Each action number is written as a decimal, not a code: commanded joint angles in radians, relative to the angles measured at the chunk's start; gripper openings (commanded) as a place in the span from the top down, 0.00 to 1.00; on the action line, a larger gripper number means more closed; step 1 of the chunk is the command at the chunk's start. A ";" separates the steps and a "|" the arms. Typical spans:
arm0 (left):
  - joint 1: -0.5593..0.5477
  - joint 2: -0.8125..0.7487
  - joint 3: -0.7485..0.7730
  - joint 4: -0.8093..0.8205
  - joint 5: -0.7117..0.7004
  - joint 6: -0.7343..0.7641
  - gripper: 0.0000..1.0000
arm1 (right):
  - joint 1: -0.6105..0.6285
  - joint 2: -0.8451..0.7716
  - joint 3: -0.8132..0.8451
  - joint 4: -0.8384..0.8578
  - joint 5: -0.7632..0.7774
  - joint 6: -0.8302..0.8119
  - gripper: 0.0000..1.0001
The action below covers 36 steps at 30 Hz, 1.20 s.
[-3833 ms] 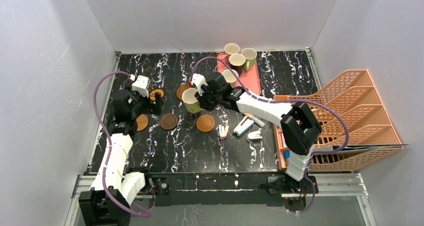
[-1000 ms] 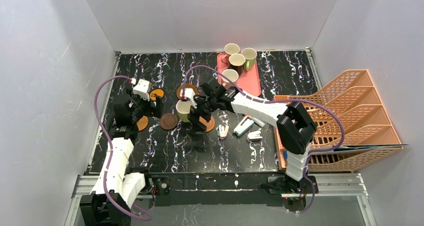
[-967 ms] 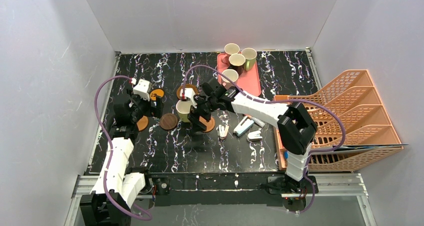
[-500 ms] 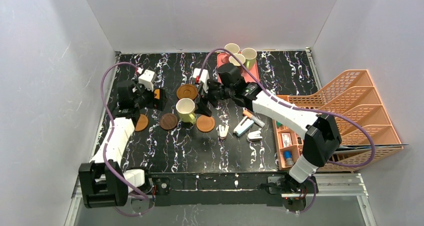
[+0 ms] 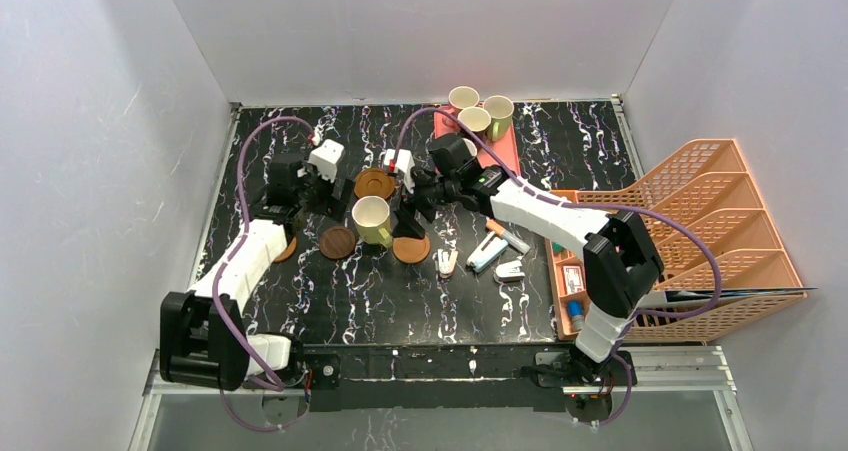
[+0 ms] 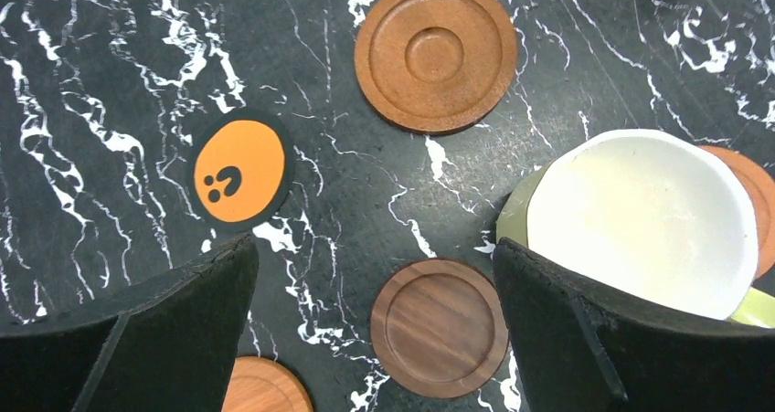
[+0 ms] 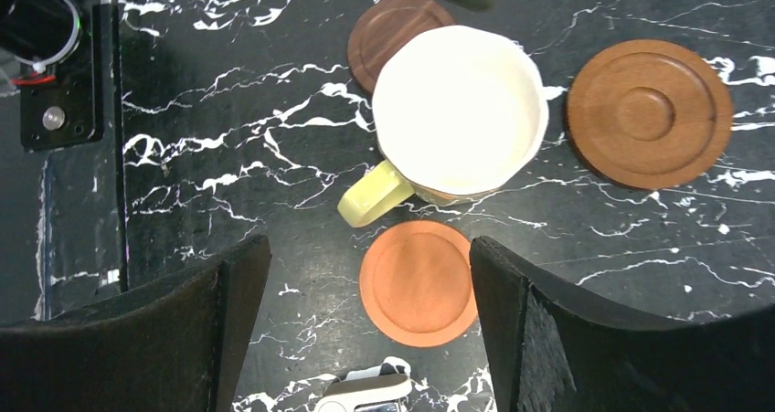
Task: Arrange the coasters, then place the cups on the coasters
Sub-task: Pick up the cup at the center of the board.
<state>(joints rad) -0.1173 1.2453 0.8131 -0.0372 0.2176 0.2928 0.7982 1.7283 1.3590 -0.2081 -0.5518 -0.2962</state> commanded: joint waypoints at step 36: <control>-0.142 0.175 0.083 0.065 -0.287 -0.062 0.02 | 0.178 0.141 0.059 -0.057 0.033 -0.055 0.16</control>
<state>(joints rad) -0.2569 1.4353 0.8536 0.0036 0.0353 0.2646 0.9730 1.8935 1.3857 -0.2890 -0.5255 -0.3637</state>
